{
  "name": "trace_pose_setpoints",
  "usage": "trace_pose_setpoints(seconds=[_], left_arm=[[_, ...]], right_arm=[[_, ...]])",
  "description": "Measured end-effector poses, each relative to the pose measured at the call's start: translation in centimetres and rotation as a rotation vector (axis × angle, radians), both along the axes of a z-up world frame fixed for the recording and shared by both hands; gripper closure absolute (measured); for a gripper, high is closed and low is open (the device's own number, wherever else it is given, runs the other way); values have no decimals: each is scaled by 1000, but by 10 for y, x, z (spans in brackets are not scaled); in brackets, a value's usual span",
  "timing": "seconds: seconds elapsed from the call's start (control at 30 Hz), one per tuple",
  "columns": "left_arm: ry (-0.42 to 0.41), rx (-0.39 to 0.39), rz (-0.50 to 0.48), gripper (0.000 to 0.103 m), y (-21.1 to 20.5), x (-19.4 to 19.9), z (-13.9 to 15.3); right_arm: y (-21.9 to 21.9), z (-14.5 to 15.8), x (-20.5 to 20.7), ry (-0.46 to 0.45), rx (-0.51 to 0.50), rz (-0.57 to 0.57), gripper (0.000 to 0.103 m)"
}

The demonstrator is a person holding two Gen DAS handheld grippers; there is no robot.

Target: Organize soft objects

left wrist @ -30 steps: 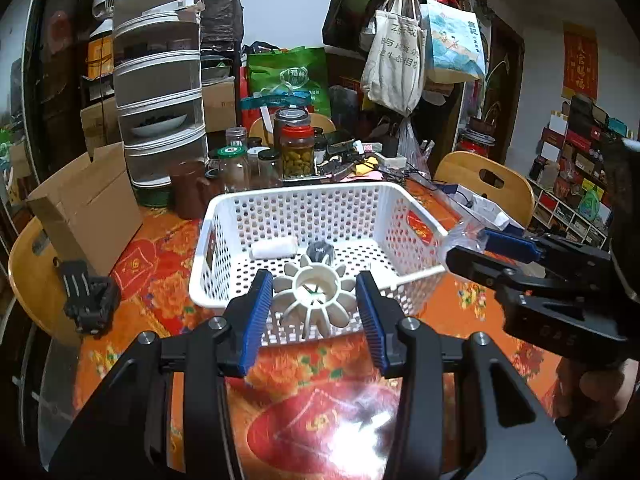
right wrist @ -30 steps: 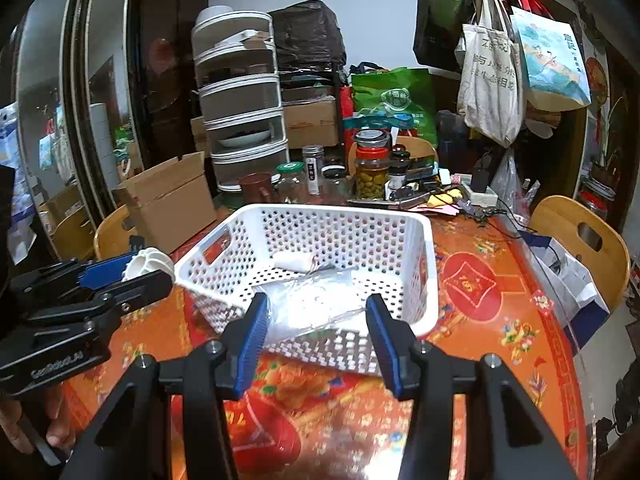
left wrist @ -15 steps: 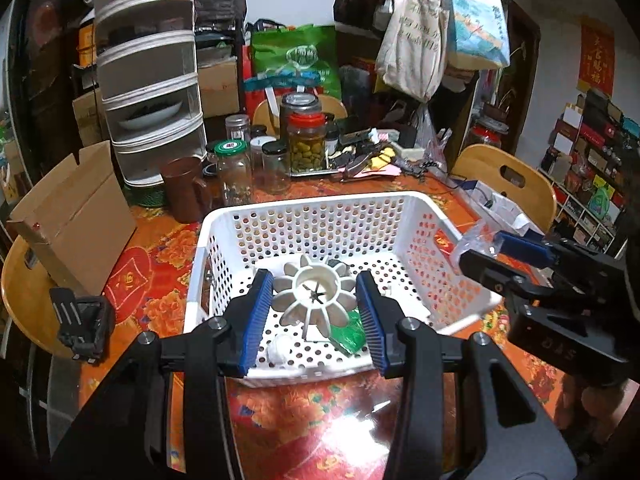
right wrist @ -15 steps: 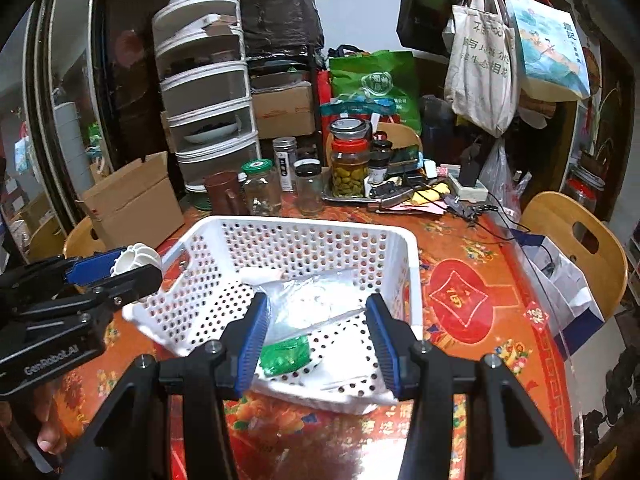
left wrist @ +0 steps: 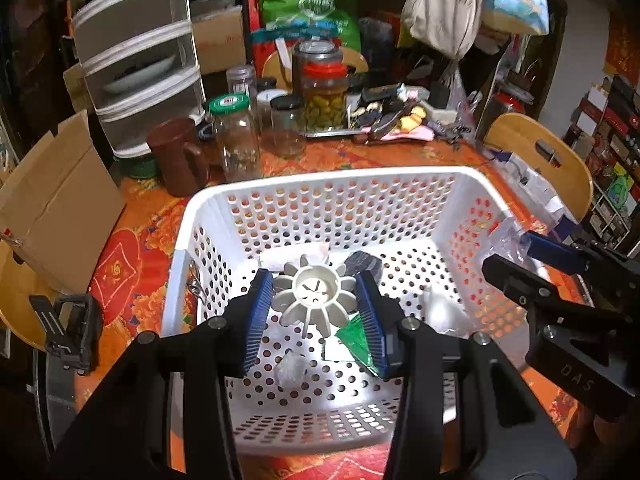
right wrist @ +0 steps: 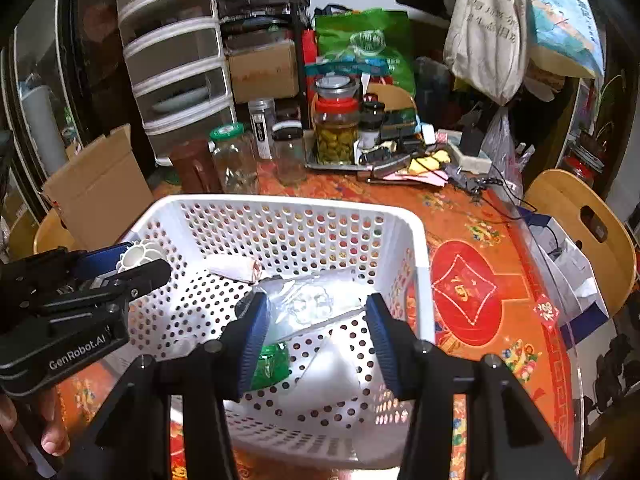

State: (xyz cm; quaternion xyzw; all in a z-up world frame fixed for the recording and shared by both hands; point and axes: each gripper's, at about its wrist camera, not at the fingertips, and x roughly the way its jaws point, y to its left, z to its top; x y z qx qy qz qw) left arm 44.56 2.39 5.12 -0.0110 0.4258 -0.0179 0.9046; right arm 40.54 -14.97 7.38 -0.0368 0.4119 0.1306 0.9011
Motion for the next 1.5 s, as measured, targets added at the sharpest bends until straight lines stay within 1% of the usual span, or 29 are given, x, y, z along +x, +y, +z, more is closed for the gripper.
trace_pose_setpoints(seconds=[0.1, 0.3, 0.43, 0.57, 0.6, 0.63, 0.67, 0.7, 0.73, 0.77, 0.83, 0.9, 0.93, 0.97, 1.03, 1.07, 1.1, 1.13, 1.2, 1.33, 1.4, 1.43, 1.5], left_arm=[[34, 7, 4, 62, 0, 10, -13], [74, 20, 18, 62, 2, 22, -33], [83, 26, 25, 62, 3, 25, -41], [75, 25, 27, 62, 3, 25, -42], [71, 19, 23, 59, 3, 24, -41], [67, 14, 19, 55, 3, 23, -40], [56, 14, 16, 44, 2, 21, -38], [44, 20, 16, 36, 2, 19, -36], [27, 30, 16, 34, 1, 17, -34], [8, 35, 15, 31, 1, 14, -31], [-4, 26, 13, 28, 1, 10, -26], [-23, 24, 13, 25, 3, 4, -21], [-39, 29, 16, 23, 4, 0, -18], [-54, 31, 17, 19, 5, -5, -14], [-68, 18, 17, 14, 7, -13, -10], [-78, 5, 18, 9, 9, -19, -7], [-86, -4, 18, 3, 11, -24, -6], [-92, -9, 19, 0, 12, -30, -4], [-103, -5, 15, 0, 12, -44, 0], [-139, 13, 7, 0, 12, -77, 4], [-162, 7, 5, 0, 14, -97, 6], [-167, 2, 4, 0, 15, -108, 6], [-177, -11, -1, 0, 18, -129, 6]], right_arm=[[4, -10, 11, 29, -11, -6, 54], [4, -29, 24, 75, -14, -17, 54], [4, -37, 27, 88, -14, -13, 53], [3, -39, 27, 84, -11, -12, 52], [3, -38, 26, 76, -4, -12, 52], [2, -38, 25, 72, 0, -13, 49], [2, -36, 24, 67, 5, -13, 42], [1, -35, 23, 58, 10, -13, 36], [0, -33, 21, 49, 16, -12, 28], [0, -31, 20, 42, 17, -12, 25], [-3, -27, 16, 25, 29, -15, 24], [-6, -23, 13, 18, 42, -13, 21], [-7, -21, 10, 13, 46, -12, 15], [-9, -20, 7, 5, 47, -10, 9], [-13, -18, 0, -2, 50, -8, 6], [-14, -17, -4, -6, 50, -5, 4], [-15, -16, -8, -10, 46, -5, 3], [-15, -16, -11, -13, 40, -7, 2], [-17, -15, -20, -13, 30, -14, 1], [-25, -14, -45, -23, 56, -22, 1], [-29, -12, -63, -33, 62, -30, 1], [-31, -12, -72, -40, 55, -36, 1], [-35, -11, -98, -82, 37, -46, 1]])
